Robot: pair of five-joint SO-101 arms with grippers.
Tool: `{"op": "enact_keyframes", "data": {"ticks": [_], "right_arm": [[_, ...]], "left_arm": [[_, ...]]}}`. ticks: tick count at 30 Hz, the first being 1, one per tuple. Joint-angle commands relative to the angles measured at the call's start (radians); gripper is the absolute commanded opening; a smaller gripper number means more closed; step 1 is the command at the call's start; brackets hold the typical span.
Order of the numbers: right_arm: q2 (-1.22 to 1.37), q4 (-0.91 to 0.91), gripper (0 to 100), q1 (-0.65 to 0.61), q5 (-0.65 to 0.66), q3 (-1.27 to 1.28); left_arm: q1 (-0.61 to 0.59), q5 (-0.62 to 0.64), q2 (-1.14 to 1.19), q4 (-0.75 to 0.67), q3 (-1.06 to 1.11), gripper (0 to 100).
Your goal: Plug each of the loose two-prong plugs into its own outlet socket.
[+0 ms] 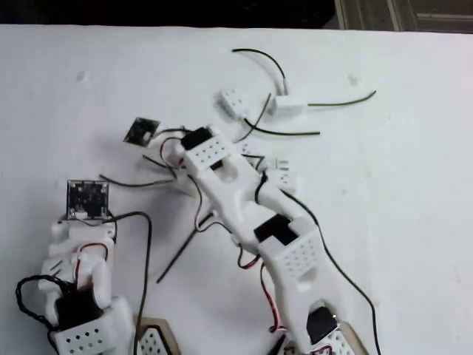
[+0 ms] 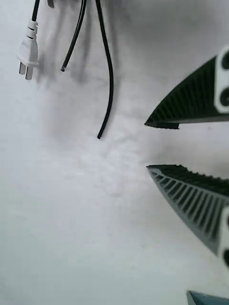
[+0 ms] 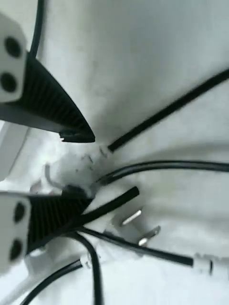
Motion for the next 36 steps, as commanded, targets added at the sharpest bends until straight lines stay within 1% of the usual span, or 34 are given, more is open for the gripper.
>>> {"op": "enact_keyframes", "data": {"ticks": [1, 2, 7, 11, 15, 19, 23, 28, 32, 36], "right_arm": [[-0.021, 0.019, 1.8, 0.01, -0.002, 0.0], [-0.036, 0.036, 2.9, 0.008, -0.002, 0.0], [-0.14, 0.134, 1.9, -0.013, -0.003, 0.0], [-0.226, 0.249, 1.9, -0.035, -0.006, 0.0], [-0.297, 0.358, 1.9, -0.03, -0.051, 0.0], [-0.335, 0.444, 1.9, -0.021, -0.066, 0.0], [-0.352, 0.473, 1.9, -0.047, -0.132, 0.002], [-0.3, 0.516, 1.9, -0.024, -0.14, 0.046], [-0.216, 0.461, 1.9, 0.007, -0.137, 0.129], [-0.124, 0.4, 1.9, -0.007, -0.132, 0.172]], "left_arm": [[-0.007, 0.011, -0.008, -0.017, -0.043, 15], [-0.005, 0.011, -0.008, -0.017, -0.043, 15], [-0.005, 0.008, -0.008, -0.023, -0.032, 15], [-0.005, 0.008, -0.008, -0.023, -0.031, 15], [-0.005, 0.008, -0.008, -0.023, -0.031, 15], [-0.005, 0.008, -0.008, -0.023, -0.031, 15], [-0.005, 0.009, -0.008, -0.023, -0.031, 15], [-0.005, 0.008, -0.008, -0.023, -0.029, 15], [-0.005, 0.008, -0.008, -0.023, -0.029, 15], [-0.005, 0.008, -0.008, -0.023, -0.029, 15]]}}
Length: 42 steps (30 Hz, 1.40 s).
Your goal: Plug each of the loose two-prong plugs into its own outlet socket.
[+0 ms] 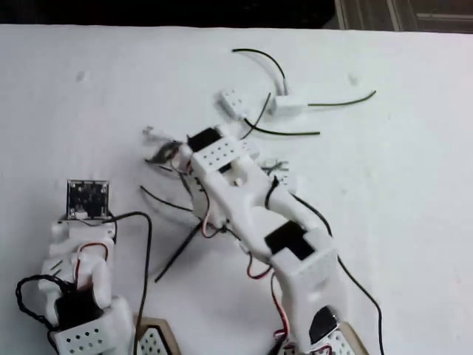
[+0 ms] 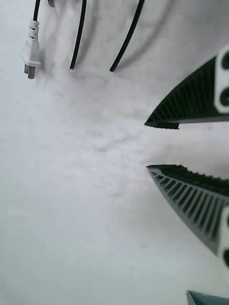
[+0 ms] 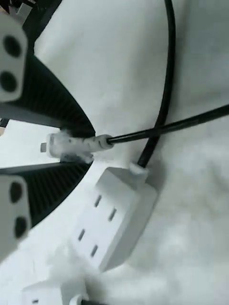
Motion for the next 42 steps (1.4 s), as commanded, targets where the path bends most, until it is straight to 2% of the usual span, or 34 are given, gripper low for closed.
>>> {"op": "enact_keyframes", "data": {"ticks": [1, 11, 14, 22, 26, 30, 36, 42], "right_arm": [[0.044, -0.036, 1.9, -0.008, -0.003, 0.005], [0.154, -0.028, 1.8, -0.044, 0.0, 0.003], [0.116, 0.021, 1.8, -0.051, 0.038, 0.003], [-0.059, 0.091, 1.8, -0.056, 0.041, 0.011], [-0.015, 0.07, 2.9, -0.054, 0.046, 0.011], [0.071, 0.035, 11.0, -0.062, 0.046, 0.005], [0.114, 0.021, 9.4, -0.07, 0.046, 0.005], [0.085, 0.094, 9.4, -0.067, 0.046, 0.005]], "left_arm": [[-0.005, 0.008, -0.008, -0.023, -0.029, 15], [-0.005, 0.008, -0.008, -0.023, -0.029, 15], [-0.005, 0.008, -0.008, -0.023, -0.029, 15], [-0.005, 0.008, -0.008, -0.023, -0.029, 15], [-0.005, 0.008, -0.008, -0.023, -0.029, 15], [-0.005, 0.008, -0.008, -0.023, -0.029, 15], [-0.005, 0.008, -0.008, -0.023, -0.029, 15], [-0.005, 0.008, -0.008, -0.023, -0.029, 15]]}}
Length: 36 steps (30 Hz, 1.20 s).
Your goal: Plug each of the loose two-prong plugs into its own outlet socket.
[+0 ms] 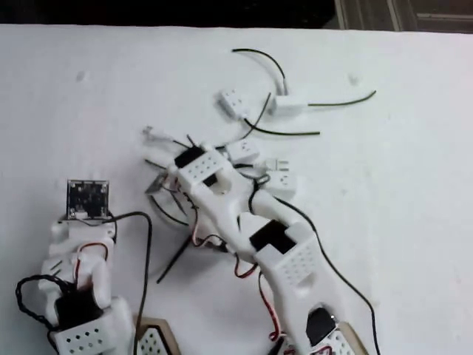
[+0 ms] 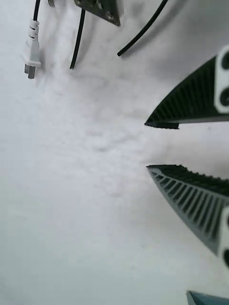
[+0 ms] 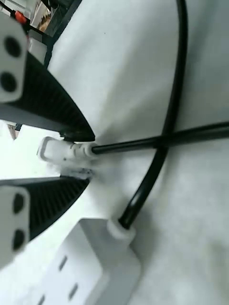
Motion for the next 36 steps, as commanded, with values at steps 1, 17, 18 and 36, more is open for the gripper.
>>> {"op": "enact_keyframes", "data": {"ticks": [1, 17, 18, 36], "right_arm": [[-0.028, 0.042, 9.4, -0.007, 0.011, 0.002], [-0.024, 0.035, 9.1, -0.004, 0.012, 0.071], [-0.024, 0.035, 9.1, 0.001, 0.012, 0.071], [-0.397, 0.051, 1.7, 0.045, 0.003, 0.032]], "left_arm": [[-0.005, 0.008, -0.008, -0.023, -0.029, 15], [-0.005, 0.008, -0.008, -0.023, -0.029, 15], [-0.005, 0.008, -0.008, -0.023, -0.029, 15], [0.058, 0.011, -0.008, -0.054, -0.078, 15]]}}
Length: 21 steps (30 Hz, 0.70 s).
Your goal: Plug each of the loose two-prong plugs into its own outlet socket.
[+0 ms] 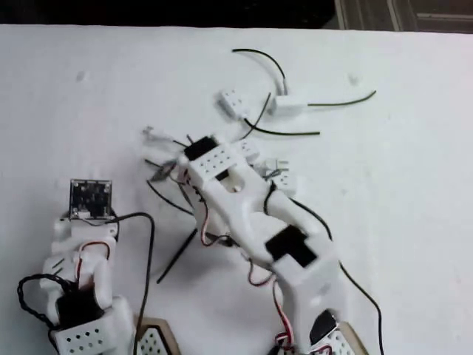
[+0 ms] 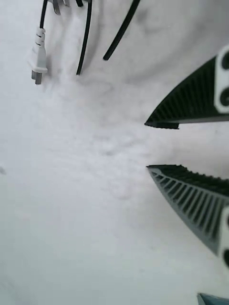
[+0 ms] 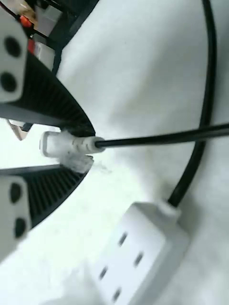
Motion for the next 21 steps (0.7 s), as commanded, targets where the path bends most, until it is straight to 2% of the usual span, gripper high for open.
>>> {"op": "enact_keyframes", "data": {"ticks": [1, 10, 17, 21], "right_arm": [[-0.197, 0.024, 1.7, 0.015, 0.0, -0.026], [-0.604, 0.024, 1.7, 0.03, -0.133, 0.071], [-0.934, 0.021, 1.7, -0.004, -0.242, 0.141], [-1.073, 0.021, 1.7, -0.082, -0.272, 0.189]], "left_arm": [[0.025, 0.011, -0.008, -0.029, -0.1, 15], [0.027, 0.029, -0.008, 0.06, -0.367, 15], [0.028, 0.247, -0.008, 0.081, -0.416, 15], [0.119, 0.315, -0.008, 0.084, -0.43, 19]]}}
